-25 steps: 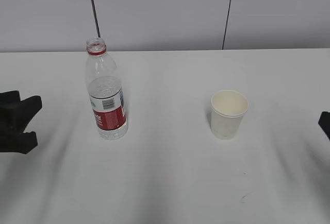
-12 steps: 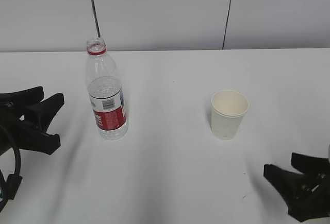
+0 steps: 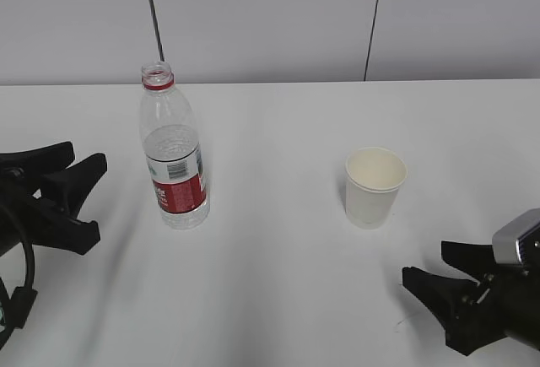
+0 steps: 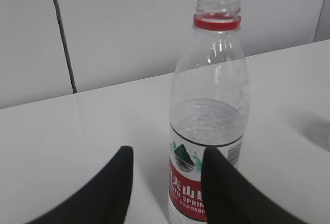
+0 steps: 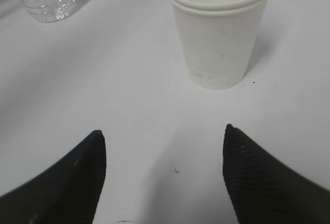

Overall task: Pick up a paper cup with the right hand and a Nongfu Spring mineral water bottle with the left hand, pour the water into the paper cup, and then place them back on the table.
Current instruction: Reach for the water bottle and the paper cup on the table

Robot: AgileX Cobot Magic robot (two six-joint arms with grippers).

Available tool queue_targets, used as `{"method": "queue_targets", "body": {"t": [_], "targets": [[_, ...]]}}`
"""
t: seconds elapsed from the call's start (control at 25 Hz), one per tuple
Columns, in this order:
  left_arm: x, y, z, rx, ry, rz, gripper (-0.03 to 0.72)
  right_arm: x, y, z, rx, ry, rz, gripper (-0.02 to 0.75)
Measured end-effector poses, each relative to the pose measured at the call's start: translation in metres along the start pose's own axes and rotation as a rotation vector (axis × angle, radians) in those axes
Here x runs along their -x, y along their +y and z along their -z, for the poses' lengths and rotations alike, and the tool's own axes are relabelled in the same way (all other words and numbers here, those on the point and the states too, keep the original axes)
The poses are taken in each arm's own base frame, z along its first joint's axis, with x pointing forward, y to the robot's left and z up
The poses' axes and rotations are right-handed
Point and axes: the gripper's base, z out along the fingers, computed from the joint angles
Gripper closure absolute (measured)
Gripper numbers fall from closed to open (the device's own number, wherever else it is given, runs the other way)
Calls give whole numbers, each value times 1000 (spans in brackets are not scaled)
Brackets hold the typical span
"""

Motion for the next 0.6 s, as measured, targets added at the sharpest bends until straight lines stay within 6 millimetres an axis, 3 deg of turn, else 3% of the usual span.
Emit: {"method": "queue_targets", "body": {"t": [0.48,0.6], "targets": [[-1,0,0,5,5,3,414,-2,-4,-1,-38,8,-60,212],[-1,1,0,6,5,3,414,1,-7,-5,-42,-8,-61,166]]}}
